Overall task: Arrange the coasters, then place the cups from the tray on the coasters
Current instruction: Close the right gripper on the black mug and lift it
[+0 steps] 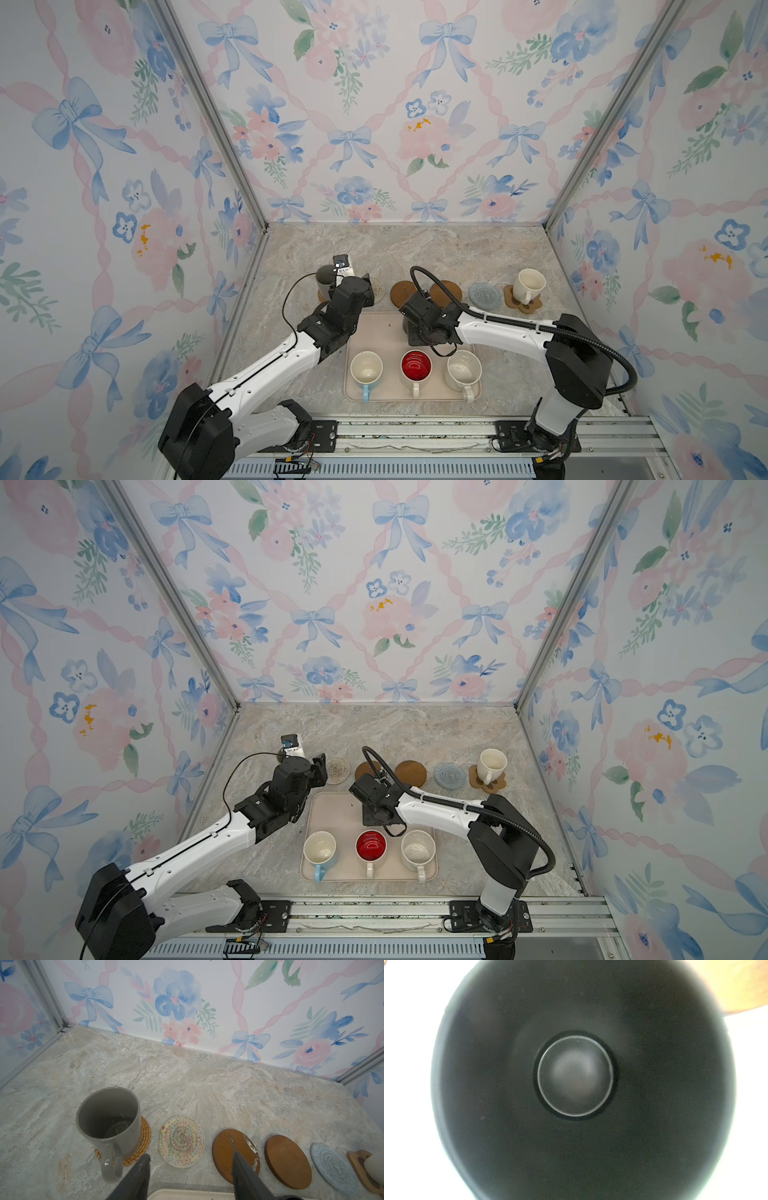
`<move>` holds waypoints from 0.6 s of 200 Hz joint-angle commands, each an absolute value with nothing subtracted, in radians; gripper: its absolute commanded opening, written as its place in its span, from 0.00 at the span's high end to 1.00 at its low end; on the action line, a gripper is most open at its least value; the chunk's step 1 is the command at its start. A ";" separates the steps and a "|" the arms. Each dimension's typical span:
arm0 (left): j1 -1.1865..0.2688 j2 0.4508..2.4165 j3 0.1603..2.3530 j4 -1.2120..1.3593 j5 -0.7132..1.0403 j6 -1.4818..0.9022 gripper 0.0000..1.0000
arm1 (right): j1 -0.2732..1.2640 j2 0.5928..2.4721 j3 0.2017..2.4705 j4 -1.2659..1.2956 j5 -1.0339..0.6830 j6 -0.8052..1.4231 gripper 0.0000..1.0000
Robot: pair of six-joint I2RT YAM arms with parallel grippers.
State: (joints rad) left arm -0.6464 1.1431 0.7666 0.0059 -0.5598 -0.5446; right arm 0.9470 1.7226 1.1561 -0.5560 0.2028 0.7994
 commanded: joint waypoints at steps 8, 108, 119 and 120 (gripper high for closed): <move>-0.638 1.119 0.746 0.020 -0.557 -0.541 0.41 | 0.932 1.691 1.208 -0.614 0.332 0.743 1.00; -0.631 1.082 0.709 0.023 -0.574 -0.546 0.43 | 0.766 1.547 1.204 -0.601 0.328 0.596 1.00; -0.630 1.078 0.704 0.024 -0.575 -0.546 0.43 | 0.735 1.523 1.198 -0.600 0.325 0.580 1.00; -0.629 1.077 0.705 0.025 -0.575 -0.547 0.43 | 0.733 1.521 1.197 -0.601 0.325 0.579 1.00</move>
